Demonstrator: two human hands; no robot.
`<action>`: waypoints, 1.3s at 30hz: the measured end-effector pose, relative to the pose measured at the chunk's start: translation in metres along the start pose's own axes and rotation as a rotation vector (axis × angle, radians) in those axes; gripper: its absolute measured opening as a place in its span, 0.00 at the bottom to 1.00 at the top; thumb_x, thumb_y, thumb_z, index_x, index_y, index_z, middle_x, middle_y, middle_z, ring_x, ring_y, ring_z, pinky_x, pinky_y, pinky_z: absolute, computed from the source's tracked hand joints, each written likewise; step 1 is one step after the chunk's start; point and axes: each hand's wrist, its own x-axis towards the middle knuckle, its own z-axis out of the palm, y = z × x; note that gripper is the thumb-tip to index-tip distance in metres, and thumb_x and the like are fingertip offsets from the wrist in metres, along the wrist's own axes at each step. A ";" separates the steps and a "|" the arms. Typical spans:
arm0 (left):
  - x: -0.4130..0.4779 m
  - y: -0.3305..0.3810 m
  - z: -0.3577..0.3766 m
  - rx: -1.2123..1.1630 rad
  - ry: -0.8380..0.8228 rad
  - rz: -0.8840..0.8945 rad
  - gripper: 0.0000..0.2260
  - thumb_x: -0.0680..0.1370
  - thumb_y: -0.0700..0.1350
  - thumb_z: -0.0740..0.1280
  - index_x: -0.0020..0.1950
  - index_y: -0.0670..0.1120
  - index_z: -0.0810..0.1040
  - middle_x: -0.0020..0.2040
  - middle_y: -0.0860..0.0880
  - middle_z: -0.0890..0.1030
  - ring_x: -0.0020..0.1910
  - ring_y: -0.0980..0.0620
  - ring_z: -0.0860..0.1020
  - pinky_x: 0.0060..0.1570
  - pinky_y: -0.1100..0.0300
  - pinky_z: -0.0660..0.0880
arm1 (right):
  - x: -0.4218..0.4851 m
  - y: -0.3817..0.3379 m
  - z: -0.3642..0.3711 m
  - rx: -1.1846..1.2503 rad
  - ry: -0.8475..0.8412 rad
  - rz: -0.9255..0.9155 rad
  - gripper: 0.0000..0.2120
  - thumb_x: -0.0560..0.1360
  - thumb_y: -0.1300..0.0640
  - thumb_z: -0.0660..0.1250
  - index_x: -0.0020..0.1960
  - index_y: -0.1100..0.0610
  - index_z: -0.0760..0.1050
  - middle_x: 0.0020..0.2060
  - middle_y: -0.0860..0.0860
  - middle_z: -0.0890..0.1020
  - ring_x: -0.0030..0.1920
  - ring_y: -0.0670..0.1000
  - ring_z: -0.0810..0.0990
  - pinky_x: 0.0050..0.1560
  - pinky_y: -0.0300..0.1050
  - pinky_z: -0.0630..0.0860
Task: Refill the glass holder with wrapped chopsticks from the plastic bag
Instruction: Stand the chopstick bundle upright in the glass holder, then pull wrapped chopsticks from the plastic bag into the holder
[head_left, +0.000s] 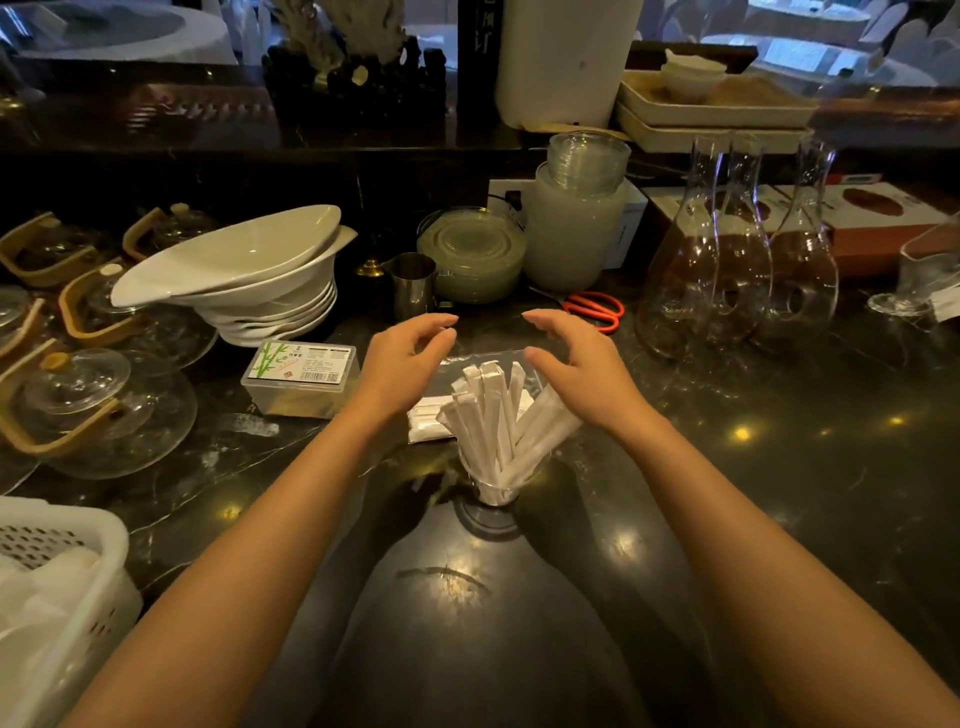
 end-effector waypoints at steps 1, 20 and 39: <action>0.005 -0.002 -0.001 0.008 -0.007 -0.009 0.15 0.78 0.43 0.60 0.64 0.44 0.73 0.62 0.43 0.77 0.57 0.53 0.73 0.57 0.59 0.70 | 0.005 0.000 -0.003 0.018 -0.003 0.016 0.20 0.76 0.57 0.62 0.68 0.54 0.67 0.66 0.53 0.73 0.67 0.51 0.69 0.64 0.44 0.66; 0.043 -0.095 0.031 0.447 -0.181 -0.525 0.25 0.72 0.51 0.68 0.64 0.41 0.67 0.63 0.40 0.75 0.62 0.40 0.72 0.57 0.50 0.70 | 0.069 0.088 0.027 0.138 -0.305 0.681 0.15 0.73 0.59 0.66 0.58 0.61 0.70 0.50 0.56 0.76 0.48 0.53 0.74 0.39 0.43 0.71; 0.059 -0.094 0.041 -0.086 -0.096 -0.754 0.12 0.71 0.32 0.64 0.29 0.42 0.69 0.29 0.46 0.69 0.29 0.51 0.67 0.30 0.62 0.65 | 0.082 0.107 0.055 -0.008 -0.194 0.697 0.16 0.72 0.65 0.66 0.27 0.60 0.67 0.26 0.53 0.70 0.27 0.49 0.69 0.28 0.40 0.67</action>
